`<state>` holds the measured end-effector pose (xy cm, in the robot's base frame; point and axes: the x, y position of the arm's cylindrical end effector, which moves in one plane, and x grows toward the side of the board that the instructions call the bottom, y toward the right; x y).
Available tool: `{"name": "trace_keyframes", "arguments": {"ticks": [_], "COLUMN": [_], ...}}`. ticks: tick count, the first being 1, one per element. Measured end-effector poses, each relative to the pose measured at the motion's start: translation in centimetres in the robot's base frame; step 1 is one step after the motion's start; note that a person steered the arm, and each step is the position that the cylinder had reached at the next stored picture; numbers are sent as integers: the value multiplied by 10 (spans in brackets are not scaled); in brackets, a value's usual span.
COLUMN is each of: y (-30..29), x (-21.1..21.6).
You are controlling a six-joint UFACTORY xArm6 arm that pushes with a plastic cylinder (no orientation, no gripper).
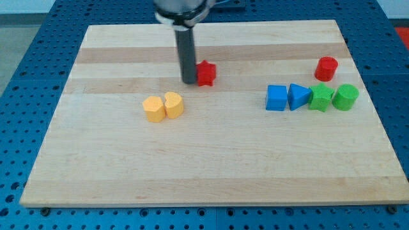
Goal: Push the red star to the left of the red circle
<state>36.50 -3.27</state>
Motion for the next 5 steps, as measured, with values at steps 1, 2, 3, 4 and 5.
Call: {"name": "trace_keyframes", "arguments": {"ticks": [1, 2, 3, 4, 5], "y": [28, 10, 25, 77, 122], "x": [-20, -21, -20, -20, -20]}}
